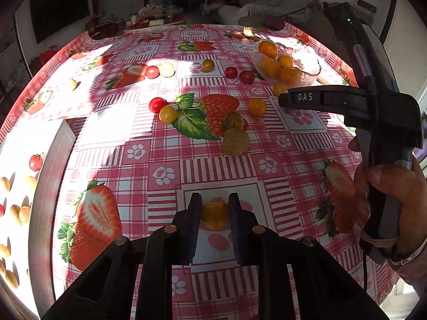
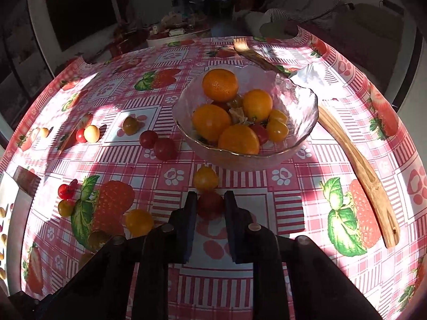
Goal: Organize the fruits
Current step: 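Carry the yellow and red cherry tomatoes over the white tray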
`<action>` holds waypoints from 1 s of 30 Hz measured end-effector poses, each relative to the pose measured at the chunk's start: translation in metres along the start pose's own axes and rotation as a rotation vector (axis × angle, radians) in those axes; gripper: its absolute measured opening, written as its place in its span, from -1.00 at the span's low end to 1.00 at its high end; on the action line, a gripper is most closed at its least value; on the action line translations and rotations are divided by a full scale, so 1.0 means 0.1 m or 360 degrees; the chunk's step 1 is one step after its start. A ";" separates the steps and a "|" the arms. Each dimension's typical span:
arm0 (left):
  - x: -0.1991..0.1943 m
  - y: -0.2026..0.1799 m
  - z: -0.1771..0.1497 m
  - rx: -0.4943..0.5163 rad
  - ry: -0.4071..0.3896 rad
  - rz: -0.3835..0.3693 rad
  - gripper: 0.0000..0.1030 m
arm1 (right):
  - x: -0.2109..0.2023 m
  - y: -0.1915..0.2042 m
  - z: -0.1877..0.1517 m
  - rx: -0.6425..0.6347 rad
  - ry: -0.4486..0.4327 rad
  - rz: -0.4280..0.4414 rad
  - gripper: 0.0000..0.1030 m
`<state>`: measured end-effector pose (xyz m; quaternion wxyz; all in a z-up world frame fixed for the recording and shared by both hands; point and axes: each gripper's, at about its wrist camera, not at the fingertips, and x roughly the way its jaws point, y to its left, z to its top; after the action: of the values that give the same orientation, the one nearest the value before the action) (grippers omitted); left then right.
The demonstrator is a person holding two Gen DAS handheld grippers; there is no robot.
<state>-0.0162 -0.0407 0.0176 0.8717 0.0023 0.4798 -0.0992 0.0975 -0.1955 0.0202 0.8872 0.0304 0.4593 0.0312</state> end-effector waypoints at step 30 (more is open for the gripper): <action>-0.88 0.80 -0.32 -0.0223 -0.0167 0.0094 -0.57 | -0.77 0.49 -0.49 -0.0085 0.0089 0.0343 -0.56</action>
<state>-0.0746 0.0561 0.0666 0.8962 -0.0497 0.4390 -0.0397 0.0116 -0.1521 0.0586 0.8660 0.0551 0.4770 0.1396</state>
